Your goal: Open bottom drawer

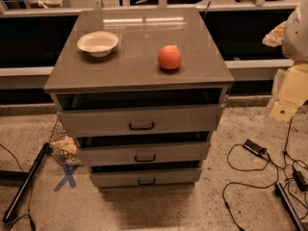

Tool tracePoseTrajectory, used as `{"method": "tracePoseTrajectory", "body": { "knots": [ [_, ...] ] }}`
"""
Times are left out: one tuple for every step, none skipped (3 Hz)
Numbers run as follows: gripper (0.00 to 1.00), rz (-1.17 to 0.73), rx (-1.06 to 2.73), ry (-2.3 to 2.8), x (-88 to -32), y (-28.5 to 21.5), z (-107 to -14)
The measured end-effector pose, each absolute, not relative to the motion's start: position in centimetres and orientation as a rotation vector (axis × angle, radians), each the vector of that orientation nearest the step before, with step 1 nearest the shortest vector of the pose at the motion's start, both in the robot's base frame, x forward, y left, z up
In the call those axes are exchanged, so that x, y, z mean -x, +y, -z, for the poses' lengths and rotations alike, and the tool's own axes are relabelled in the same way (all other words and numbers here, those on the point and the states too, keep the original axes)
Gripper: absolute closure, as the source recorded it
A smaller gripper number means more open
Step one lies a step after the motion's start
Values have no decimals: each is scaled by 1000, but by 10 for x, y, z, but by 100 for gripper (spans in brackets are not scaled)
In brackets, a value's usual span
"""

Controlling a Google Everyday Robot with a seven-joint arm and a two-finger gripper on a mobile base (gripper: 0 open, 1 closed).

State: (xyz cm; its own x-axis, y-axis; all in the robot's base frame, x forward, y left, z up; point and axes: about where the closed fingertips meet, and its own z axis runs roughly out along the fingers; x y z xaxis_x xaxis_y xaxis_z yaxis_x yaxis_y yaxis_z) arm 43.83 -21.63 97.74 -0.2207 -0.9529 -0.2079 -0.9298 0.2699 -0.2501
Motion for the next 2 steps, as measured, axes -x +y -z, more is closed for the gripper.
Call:
{"method": "tracePoseTrajectory", "body": {
  "knots": [
    [0,102,1722,2229,-438,-216,-977],
    [0,6,1735,2241,-456,-217,-941]
  ]
}}
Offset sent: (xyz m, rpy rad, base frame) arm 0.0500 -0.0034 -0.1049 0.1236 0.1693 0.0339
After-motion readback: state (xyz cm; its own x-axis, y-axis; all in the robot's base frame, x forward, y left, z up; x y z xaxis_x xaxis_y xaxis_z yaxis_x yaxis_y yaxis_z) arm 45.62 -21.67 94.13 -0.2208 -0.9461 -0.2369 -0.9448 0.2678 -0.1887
